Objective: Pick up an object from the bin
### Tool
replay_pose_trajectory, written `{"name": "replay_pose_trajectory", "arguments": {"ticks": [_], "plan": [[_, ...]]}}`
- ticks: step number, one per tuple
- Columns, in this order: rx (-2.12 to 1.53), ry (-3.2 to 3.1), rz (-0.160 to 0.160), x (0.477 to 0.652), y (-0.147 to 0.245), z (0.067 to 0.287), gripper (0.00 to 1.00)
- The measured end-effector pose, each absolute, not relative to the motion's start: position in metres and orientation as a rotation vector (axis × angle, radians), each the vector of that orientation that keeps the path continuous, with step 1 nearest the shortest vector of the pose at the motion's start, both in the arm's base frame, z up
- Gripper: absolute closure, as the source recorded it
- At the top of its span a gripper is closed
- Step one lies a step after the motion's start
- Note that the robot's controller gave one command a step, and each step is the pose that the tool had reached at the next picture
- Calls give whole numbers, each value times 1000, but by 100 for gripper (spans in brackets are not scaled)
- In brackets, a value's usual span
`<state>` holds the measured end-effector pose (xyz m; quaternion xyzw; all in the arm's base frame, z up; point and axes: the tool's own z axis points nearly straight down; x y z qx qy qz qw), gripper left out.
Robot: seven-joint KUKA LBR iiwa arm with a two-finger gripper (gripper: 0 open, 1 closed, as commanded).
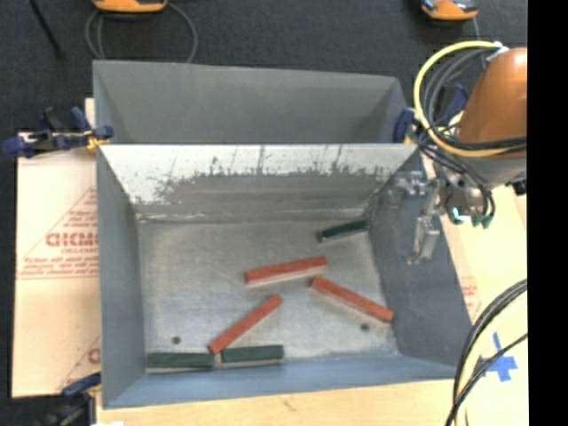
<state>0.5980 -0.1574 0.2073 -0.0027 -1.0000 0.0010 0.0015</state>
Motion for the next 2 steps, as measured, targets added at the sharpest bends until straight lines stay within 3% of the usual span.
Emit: {"name": "replay_pose_trajectory", "arguments": {"ticks": [1,2], "plan": [[-243,-3140,0,603,-160,221,0],[55,-3145,5,607,-94,71,0]]}}
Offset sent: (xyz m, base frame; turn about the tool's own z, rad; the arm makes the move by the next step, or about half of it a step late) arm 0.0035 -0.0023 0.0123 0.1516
